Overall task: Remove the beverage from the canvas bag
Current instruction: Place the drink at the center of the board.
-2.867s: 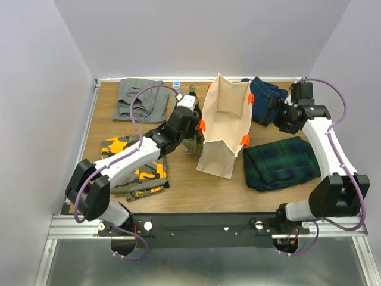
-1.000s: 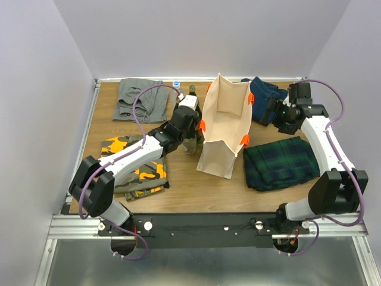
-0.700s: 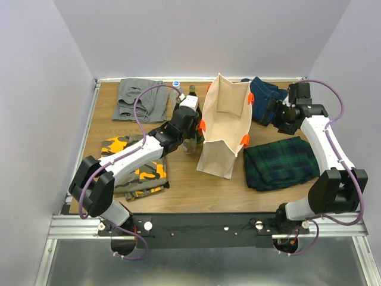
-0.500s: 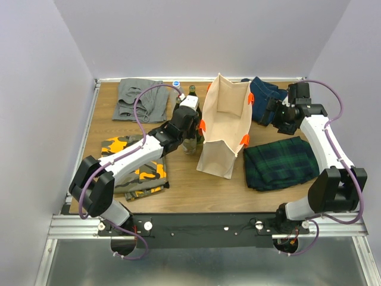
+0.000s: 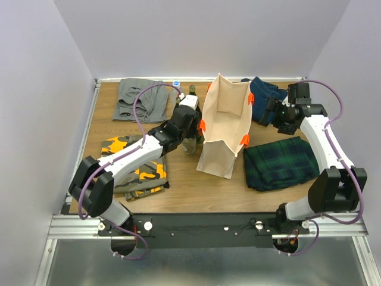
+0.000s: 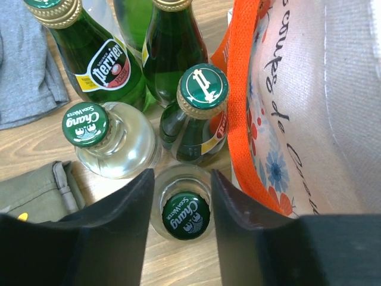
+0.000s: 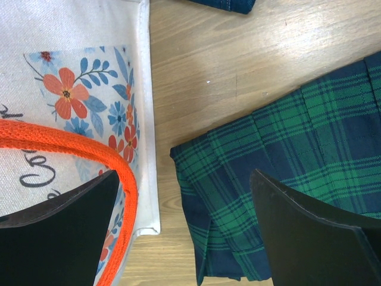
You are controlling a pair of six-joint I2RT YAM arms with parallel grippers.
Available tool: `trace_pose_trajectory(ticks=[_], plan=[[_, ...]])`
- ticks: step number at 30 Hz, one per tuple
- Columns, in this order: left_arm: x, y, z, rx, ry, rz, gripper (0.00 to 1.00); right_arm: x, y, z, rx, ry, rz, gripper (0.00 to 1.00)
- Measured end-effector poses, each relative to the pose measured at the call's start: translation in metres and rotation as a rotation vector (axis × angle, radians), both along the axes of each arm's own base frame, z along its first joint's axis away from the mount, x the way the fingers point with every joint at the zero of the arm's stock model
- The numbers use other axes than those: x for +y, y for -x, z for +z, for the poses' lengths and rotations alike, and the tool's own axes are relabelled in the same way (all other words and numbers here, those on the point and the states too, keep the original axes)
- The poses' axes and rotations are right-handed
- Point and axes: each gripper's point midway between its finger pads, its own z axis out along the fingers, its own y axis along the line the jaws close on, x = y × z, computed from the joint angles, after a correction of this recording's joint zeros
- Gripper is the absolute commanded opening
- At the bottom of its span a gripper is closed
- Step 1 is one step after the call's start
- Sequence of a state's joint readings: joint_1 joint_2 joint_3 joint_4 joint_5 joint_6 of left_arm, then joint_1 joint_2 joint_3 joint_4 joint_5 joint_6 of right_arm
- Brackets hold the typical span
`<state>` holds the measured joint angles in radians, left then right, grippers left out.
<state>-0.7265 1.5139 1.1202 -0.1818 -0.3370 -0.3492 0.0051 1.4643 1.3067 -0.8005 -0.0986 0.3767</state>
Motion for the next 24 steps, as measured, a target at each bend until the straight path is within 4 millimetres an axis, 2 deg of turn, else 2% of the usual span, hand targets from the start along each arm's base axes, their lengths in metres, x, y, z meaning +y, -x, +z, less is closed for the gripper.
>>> trace_pose_trajectory(ticks=[5,8,14,16,24], plan=[[0.003,0.000,0.003,-0.007,0.000,0.014,0.63,0.000,0.000,0.000,0.000,0.000,0.000,1.00],[0.005,0.001,0.007,-0.014,0.001,0.019,0.69,0.000,0.000,0.000,0.000,0.000,0.000,1.00],[0.011,0.005,0.024,-0.038,0.021,0.033,0.87,0.000,0.000,0.000,0.000,-0.001,0.000,1.00],[0.013,0.006,0.032,-0.053,0.035,0.036,0.97,0.000,0.000,0.000,0.000,-0.001,0.000,1.00],[0.018,0.010,0.061,-0.100,0.069,0.036,0.99,0.000,0.001,0.002,-0.005,0.000,0.000,1.00]])
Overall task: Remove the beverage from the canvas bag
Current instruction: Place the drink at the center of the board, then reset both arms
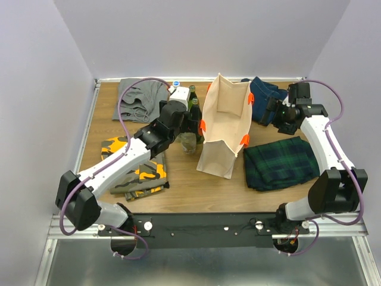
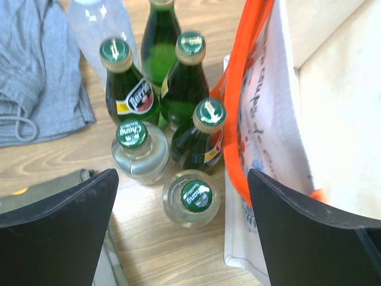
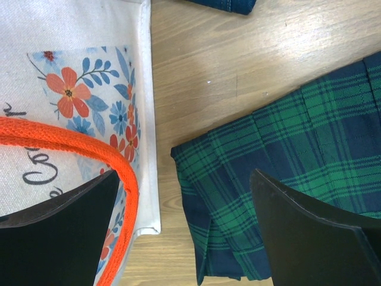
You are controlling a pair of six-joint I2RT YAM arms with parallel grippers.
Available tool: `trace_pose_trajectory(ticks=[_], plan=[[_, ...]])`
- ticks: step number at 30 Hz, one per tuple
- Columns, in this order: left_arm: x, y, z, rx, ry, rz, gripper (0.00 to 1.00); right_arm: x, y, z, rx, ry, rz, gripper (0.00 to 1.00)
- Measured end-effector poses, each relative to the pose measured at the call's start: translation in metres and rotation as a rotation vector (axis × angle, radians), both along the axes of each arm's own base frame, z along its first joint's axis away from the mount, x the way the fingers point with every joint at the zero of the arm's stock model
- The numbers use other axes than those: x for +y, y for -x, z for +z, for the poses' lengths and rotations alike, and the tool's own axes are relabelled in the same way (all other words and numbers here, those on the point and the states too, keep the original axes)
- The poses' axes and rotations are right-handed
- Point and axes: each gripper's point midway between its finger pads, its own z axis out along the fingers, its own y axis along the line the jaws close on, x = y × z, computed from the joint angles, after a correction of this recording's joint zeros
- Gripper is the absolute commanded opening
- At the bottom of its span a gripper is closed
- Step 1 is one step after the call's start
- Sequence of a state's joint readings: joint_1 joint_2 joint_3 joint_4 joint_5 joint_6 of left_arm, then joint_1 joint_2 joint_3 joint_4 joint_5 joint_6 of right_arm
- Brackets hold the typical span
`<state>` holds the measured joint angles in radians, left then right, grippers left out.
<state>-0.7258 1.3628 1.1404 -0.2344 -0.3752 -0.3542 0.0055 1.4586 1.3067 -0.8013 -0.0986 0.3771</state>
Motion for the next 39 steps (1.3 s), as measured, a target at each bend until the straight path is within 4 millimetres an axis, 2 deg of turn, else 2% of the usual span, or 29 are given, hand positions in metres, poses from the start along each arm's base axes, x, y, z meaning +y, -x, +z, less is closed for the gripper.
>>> trace_pose_trajectory(ticks=[5,9,12,15,21,25,29,34,39], plan=[[-0.003,-0.003,0.028,-0.026,0.015,-0.035,0.99,0.000,0.001,0.004,-0.013,0.000,0.000,1.00],[-0.002,-0.005,0.061,-0.049,0.032,-0.076,0.99,-0.001,0.002,0.009,-0.027,0.004,-0.002,1.00],[0.006,-0.012,0.087,-0.081,0.042,-0.075,0.99,-0.002,0.002,0.011,-0.035,0.009,-0.003,1.00],[0.022,-0.018,0.102,-0.100,0.039,-0.056,0.99,-0.003,0.002,0.015,-0.049,0.015,-0.006,1.00],[0.057,-0.023,0.106,-0.070,0.013,-0.027,0.99,-0.006,0.000,0.030,-0.111,0.031,-0.010,1.00],[0.072,-0.023,0.104,-0.044,-0.006,0.004,0.99,-0.012,-0.002,0.039,-0.149,0.058,-0.034,1.00],[0.085,-0.022,0.098,-0.020,-0.018,0.029,0.99,-0.024,-0.005,0.042,-0.180,0.106,-0.080,1.00],[0.105,-0.015,0.099,-0.028,-0.017,0.068,0.99,-0.037,0.001,0.040,-0.211,0.164,-0.128,1.00],[0.122,-0.011,0.099,-0.024,0.012,0.097,0.99,-0.054,0.000,0.049,-0.290,0.238,-0.188,1.00]])
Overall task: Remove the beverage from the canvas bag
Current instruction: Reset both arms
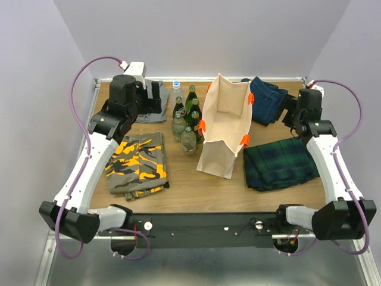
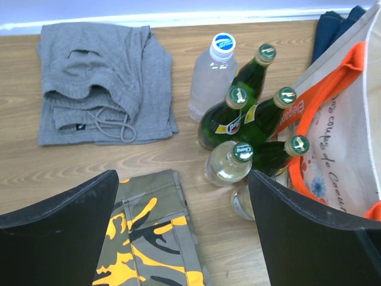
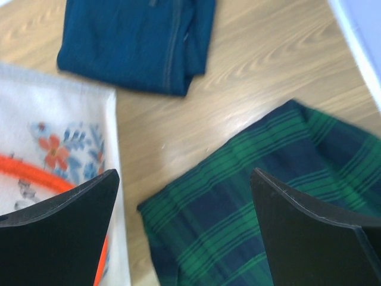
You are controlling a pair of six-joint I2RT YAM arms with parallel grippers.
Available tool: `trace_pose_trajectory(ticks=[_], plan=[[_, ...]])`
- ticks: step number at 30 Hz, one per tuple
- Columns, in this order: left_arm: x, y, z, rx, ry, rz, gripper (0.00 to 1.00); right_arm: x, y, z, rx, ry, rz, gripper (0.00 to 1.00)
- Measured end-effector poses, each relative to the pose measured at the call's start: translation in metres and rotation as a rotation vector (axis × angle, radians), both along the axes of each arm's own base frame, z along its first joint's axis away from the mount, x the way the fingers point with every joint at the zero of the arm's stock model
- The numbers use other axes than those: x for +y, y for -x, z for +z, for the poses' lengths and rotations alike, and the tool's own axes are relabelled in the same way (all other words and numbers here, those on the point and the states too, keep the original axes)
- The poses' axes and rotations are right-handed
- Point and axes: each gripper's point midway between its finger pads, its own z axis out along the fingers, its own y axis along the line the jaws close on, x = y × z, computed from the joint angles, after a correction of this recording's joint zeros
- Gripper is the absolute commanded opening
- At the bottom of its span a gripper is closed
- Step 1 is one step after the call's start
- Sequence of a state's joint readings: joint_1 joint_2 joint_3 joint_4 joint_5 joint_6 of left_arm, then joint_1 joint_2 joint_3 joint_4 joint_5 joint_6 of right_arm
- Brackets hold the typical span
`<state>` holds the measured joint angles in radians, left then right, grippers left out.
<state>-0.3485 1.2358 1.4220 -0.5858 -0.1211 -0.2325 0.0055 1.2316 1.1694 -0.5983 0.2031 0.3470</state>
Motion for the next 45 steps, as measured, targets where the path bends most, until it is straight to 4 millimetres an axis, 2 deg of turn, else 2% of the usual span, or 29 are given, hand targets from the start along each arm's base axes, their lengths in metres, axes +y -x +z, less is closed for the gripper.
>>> trace_pose_trajectory(ticks=[4,9,14,20,24,28,38,45], plan=[[0.007,-0.005,-0.014,0.045,0.017,0.013,0.99,-0.014,-0.004,0.012,-0.084,0.039,-0.075,1.00],[0.022,-0.007,-0.031,0.086,0.022,0.045,0.99,-0.020,-0.004,0.015,-0.166,0.063,-0.097,1.00],[0.042,-0.005,-0.037,0.095,0.025,0.093,0.99,-0.021,-0.007,-0.003,-0.234,0.073,-0.091,1.00],[0.060,0.002,-0.033,0.061,0.036,0.132,0.99,-0.026,-0.017,-0.031,-0.218,0.135,-0.076,1.00],[0.066,0.002,-0.035,0.049,0.032,0.146,0.99,-0.037,-0.023,-0.032,-0.246,0.184,-0.115,1.00],[0.077,0.001,-0.048,0.065,0.019,0.169,0.99,-0.042,-0.025,-0.035,-0.286,0.228,-0.122,1.00],[0.112,-0.007,-0.082,0.082,0.041,0.224,0.99,-0.032,-0.036,-0.046,-0.305,0.227,-0.044,1.00],[0.113,-0.014,-0.079,0.036,0.063,0.205,0.99,-0.032,-0.026,-0.059,-0.317,0.236,-0.040,1.00]])
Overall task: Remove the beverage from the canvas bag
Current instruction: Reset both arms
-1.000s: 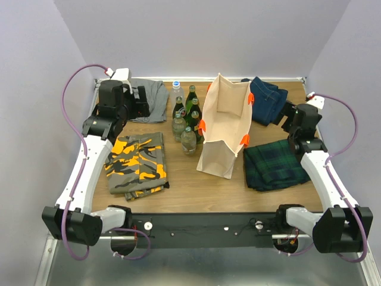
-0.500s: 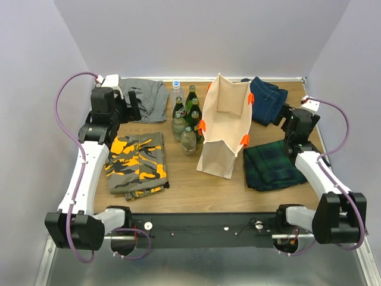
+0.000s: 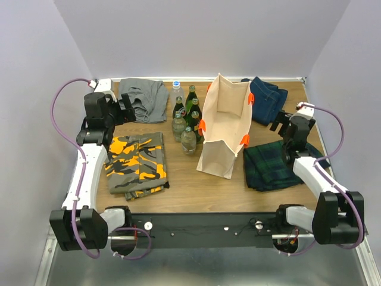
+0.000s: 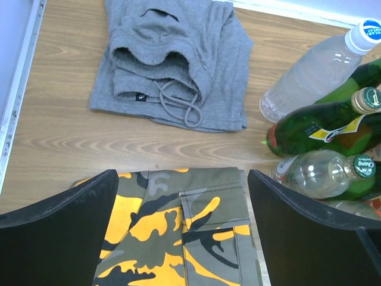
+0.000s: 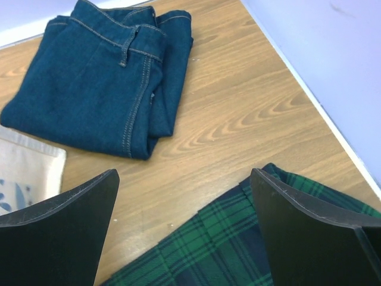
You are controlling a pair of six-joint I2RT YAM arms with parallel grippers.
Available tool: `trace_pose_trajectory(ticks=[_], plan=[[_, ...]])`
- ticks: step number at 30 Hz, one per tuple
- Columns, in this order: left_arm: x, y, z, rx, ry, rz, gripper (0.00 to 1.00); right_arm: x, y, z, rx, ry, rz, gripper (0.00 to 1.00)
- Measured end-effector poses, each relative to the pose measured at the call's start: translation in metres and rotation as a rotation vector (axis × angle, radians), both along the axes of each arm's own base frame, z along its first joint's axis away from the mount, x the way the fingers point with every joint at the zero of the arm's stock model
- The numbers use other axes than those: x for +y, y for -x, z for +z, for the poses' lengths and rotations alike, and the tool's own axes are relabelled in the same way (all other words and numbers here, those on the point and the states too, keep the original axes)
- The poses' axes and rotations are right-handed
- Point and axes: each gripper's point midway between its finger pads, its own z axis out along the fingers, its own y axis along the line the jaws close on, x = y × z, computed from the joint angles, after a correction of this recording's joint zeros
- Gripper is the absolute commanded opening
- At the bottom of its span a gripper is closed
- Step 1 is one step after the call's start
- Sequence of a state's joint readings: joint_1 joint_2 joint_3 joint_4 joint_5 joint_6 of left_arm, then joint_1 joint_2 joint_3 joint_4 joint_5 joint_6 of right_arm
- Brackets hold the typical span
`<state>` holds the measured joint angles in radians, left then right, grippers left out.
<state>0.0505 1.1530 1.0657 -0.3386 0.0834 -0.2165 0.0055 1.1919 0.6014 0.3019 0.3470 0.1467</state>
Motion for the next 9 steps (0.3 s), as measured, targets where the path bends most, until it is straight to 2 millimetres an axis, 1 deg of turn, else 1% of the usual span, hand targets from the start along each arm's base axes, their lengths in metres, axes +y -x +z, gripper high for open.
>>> trace_pose_trajectory(ticks=[9], plan=[[-0.0015,-0.0015,-0.0011,-0.014,0.005,-0.010,0.99,-0.0020,0.0020,-0.0040,0.017,0.046,0.013,1.00]])
